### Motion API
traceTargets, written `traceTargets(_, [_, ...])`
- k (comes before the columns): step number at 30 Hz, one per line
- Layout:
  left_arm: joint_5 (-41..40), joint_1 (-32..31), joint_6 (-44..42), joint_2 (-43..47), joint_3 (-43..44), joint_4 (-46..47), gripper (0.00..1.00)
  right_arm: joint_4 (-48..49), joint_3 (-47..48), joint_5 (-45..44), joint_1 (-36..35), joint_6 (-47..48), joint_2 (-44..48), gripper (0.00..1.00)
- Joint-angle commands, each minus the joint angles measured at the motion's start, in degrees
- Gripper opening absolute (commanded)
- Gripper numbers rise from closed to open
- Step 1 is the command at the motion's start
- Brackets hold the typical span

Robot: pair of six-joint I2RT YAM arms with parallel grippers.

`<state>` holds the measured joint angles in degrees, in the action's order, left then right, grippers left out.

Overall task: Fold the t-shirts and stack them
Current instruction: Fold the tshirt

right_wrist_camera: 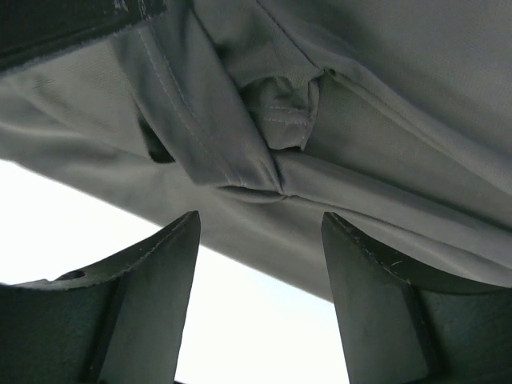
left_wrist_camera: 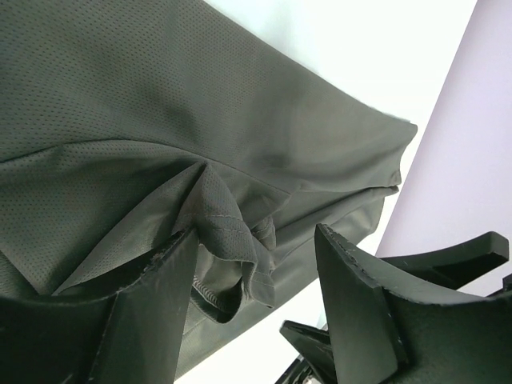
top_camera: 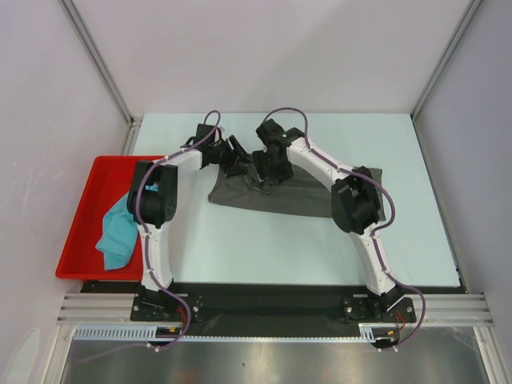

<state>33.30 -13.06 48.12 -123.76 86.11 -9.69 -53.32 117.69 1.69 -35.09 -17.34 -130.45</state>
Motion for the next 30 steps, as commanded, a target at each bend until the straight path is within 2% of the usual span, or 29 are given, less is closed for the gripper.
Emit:
traceTargets(1, [-0.34, 0.14, -1.19, 0.54, 1.35, -0.06, 0.66, -3.19, 4.21, -5.03, -1.12, 2.67, -1.29, 0.69])
traceTargets(13, [0.63, 0.40, 0.31, 0.10, 1.00, 0.29, 0.66, -2.05, 10.01, -8.02, -3.76, 2.93, -6.82, 0.70])
traceTargets(20, [0.71, 0.84, 0.31, 0.28, 0.82, 0.29, 0.66, -2.76, 11.51, -17.75, -3.84, 2.49, -8.15, 0.69])
traceTargets(30, [0.80, 1.37, -0.39, 0.54, 1.61, -0.50, 0.66, -0.39, 10.98, -21.65, 0.54, 4.07, -8.24, 0.69])
